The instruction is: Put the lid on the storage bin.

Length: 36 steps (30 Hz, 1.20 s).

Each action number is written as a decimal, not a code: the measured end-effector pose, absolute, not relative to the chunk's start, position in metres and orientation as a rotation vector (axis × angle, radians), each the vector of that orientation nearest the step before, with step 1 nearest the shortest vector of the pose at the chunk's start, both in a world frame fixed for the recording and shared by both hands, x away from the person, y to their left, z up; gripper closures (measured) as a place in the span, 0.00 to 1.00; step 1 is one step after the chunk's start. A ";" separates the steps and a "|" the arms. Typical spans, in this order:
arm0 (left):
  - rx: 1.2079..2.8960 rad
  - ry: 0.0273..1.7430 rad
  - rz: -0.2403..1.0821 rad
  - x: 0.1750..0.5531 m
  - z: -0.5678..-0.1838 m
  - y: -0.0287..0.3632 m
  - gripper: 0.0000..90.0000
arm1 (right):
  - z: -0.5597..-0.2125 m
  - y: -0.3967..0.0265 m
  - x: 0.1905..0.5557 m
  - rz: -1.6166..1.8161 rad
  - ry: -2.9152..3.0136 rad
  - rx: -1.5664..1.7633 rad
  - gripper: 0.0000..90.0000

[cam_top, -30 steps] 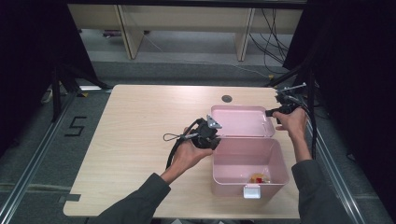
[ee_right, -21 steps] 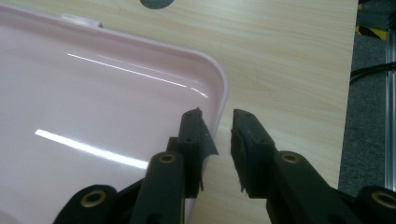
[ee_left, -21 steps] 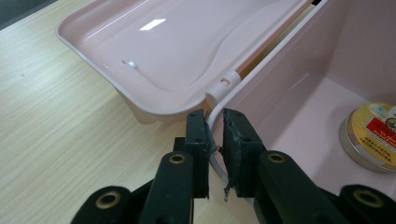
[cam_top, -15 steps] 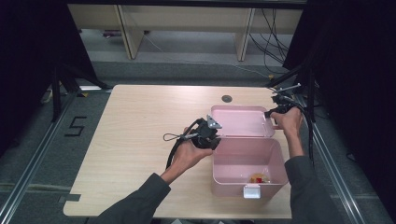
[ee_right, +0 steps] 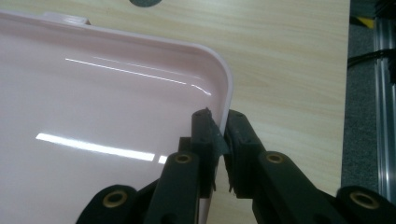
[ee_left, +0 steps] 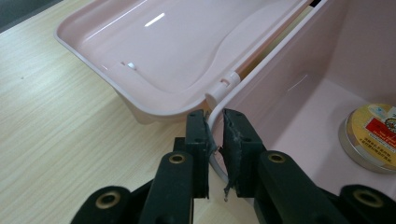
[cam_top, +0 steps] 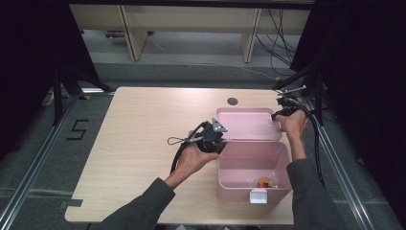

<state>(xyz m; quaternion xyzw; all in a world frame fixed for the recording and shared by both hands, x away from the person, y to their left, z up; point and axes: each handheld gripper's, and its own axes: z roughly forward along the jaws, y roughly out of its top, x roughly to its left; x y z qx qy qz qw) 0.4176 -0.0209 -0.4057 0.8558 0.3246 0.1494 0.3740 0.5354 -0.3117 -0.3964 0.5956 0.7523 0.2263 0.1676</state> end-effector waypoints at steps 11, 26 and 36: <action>2.176 0.828 0.376 0.418 -0.407 -0.019 0.89 | -0.377 -0.317 0.520 0.805 2.033 1.613 0.95; 2.158 0.833 0.373 0.417 -0.408 -0.019 0.88 | -0.348 -0.323 0.489 1.016 1.917 1.548 0.96; 2.150 0.840 0.379 0.416 -0.409 -0.019 0.88 | -0.331 -0.330 0.464 1.082 1.900 1.410 0.97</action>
